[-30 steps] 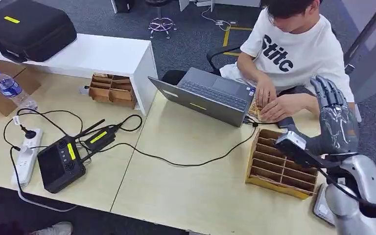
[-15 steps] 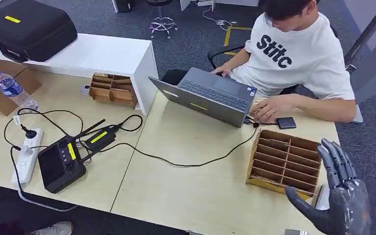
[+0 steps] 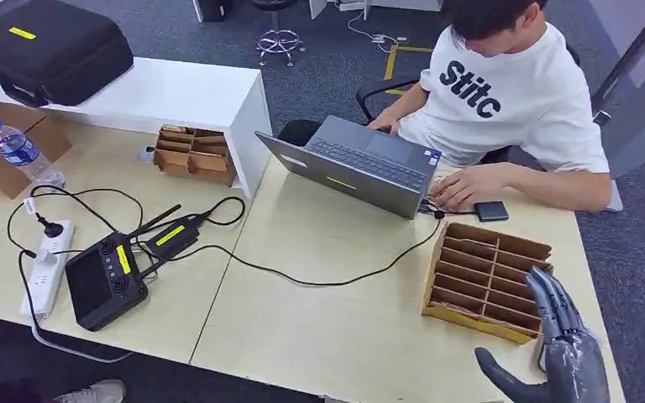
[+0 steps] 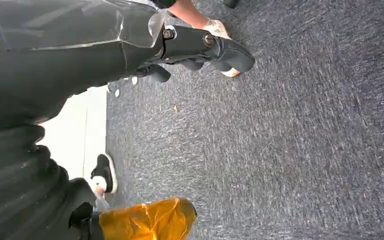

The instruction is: Pass the card to the sensor for recognition and then transmit it.

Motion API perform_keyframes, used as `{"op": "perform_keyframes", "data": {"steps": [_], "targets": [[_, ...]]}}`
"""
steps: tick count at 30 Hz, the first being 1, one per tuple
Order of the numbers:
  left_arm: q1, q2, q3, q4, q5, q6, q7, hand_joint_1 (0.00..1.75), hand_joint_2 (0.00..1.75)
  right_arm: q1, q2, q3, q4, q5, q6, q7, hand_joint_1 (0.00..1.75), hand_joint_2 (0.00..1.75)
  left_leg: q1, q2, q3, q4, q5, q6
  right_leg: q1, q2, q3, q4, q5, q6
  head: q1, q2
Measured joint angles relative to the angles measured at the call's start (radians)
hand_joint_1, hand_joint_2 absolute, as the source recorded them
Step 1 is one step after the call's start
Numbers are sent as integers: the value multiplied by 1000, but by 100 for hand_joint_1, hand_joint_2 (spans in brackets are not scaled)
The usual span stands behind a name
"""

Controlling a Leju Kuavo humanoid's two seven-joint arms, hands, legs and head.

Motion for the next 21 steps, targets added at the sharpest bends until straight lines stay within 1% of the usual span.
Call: {"op": "perform_keyframes", "data": {"steps": [3,4,8,15,21], "targets": [[-2,0,1,0,-9,0,0,0,175,-6,2,1,54,158,-84,102,0,175,0,0,0,0,0,0,0,0,0,0,0,0,0,0],[-3,0,2,0,-11,1,0,0,175,-9,4,1,76,182,-103,121,0,175,0,0,0,0,0,0,0,0,0,0,0,0,0,0],[-4,0,5,0,-20,3,0,0,175,-19,10,-2,144,200,-118,153,0,175,0,0,0,0,0,0,0,0,0,0,0,0,0,0],[-4,0,7,0,-31,5,0,0,175,-55,38,-42,267,201,-117,169,0,175,0,0,0,0,0,0,0,0,0,0,0,0,0,0],[-5,0,7,0,-34,6,0,0,175,-71,65,-85,331,173,-100,139,0,175,0,0,0,0,0,0,0,0,0,0,0,0,0,0]]}}
